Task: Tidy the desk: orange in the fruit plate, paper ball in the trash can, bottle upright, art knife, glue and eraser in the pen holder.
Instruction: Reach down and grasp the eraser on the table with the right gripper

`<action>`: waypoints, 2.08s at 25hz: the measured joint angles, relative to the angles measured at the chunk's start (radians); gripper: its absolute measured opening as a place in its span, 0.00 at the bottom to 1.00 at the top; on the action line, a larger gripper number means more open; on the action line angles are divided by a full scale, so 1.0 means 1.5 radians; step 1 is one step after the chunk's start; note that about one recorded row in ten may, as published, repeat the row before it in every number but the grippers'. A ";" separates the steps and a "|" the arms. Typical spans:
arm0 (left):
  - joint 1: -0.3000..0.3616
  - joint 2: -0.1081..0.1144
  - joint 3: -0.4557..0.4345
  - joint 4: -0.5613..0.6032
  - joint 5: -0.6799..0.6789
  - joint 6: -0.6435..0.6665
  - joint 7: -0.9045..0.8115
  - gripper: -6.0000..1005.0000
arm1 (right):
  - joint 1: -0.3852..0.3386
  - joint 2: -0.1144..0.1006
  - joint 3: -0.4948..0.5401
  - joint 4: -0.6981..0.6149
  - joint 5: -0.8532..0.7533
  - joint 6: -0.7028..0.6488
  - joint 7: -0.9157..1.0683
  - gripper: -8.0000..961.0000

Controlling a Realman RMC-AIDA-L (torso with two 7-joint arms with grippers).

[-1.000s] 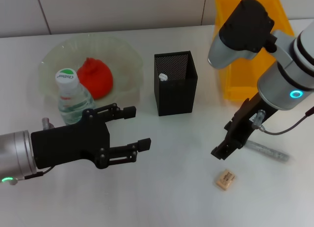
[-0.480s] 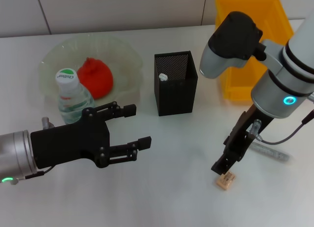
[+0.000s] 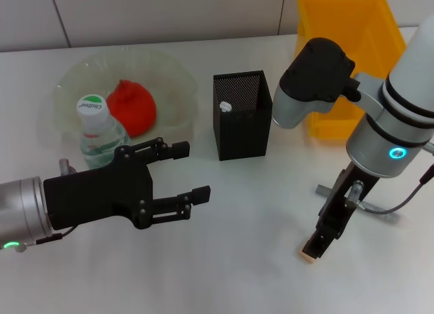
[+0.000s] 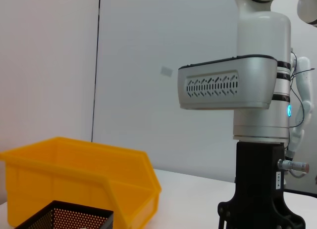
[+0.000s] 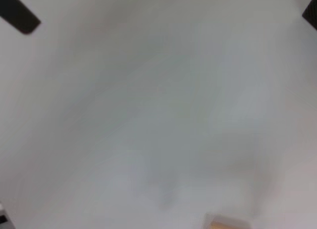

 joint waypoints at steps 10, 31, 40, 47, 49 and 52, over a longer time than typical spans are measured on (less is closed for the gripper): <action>-0.002 0.000 0.003 0.000 -0.002 -0.001 0.002 0.79 | 0.015 0.000 -0.006 0.054 -0.002 0.019 -0.003 0.78; -0.001 -0.001 0.003 -0.004 0.000 -0.001 0.005 0.79 | 0.047 0.001 -0.061 0.118 -0.009 0.082 -0.008 0.78; -0.004 -0.001 0.003 -0.009 0.000 0.000 0.007 0.79 | 0.056 0.002 -0.077 0.121 -0.018 0.088 -0.002 0.78; -0.008 -0.001 0.002 -0.011 0.000 -0.003 0.008 0.79 | 0.058 0.002 -0.087 0.121 -0.018 0.090 -0.001 0.78; -0.009 0.000 0.001 -0.011 0.000 -0.003 0.008 0.79 | 0.058 0.003 -0.091 0.121 -0.017 0.090 0.000 0.78; -0.010 0.000 0.000 -0.011 0.000 -0.003 0.008 0.79 | 0.060 0.003 -0.094 0.121 -0.015 0.090 0.005 0.78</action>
